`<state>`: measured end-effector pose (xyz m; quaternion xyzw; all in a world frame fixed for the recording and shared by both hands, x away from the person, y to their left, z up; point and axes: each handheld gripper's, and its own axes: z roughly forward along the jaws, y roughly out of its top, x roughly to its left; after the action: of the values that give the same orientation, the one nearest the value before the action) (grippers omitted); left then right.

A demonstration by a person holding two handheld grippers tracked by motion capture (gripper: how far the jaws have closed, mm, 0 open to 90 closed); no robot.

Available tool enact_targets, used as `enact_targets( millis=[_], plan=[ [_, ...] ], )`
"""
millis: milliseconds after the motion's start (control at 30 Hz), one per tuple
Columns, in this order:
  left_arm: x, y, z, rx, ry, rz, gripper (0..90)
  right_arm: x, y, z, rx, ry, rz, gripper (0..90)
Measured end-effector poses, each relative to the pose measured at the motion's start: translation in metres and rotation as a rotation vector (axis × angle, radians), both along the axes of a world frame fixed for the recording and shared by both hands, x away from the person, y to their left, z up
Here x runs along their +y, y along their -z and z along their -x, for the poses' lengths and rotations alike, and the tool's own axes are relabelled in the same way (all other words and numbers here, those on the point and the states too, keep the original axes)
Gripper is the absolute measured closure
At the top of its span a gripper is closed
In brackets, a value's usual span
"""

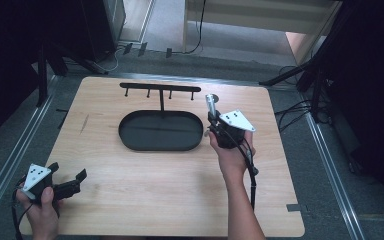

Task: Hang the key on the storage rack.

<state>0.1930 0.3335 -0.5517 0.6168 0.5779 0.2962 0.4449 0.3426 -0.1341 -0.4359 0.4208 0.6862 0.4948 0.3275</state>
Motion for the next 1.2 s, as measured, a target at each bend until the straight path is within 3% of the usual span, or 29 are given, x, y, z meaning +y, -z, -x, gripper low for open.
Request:
enact_targets(
  millis=[167,367,533,833,967,1200],
  plan=[
    [0.0,0.0,0.0,-0.001,0.001,0.0,0.0,0.021,0.001,0.001,0.001,-0.089,-0.006,75.8],
    [0.001,0.0,0.0,-0.002,0.001,0.002,0.0,0.036,0.006,-0.007,0.032,-0.142,-0.021,75.8],
    [0.001,0.0,0.0,-0.003,0.003,0.004,0.0,0.04,0.009,-0.015,0.057,-0.148,-0.026,75.8],
    [0.001,0.0,0.0,0.0,0.002,0.005,0.0,0.032,0.013,-0.028,0.087,-0.124,-0.105,75.9],
    [0.001,0.0,0.0,-0.001,0.002,0.004,0.0,0.029,0.014,-0.03,0.089,-0.125,-0.113,75.8],
    [0.0,0.0,0.0,0.0,0.001,-0.001,0.0,0.027,0.016,-0.037,0.112,-0.142,-0.173,75.8]
  ],
)
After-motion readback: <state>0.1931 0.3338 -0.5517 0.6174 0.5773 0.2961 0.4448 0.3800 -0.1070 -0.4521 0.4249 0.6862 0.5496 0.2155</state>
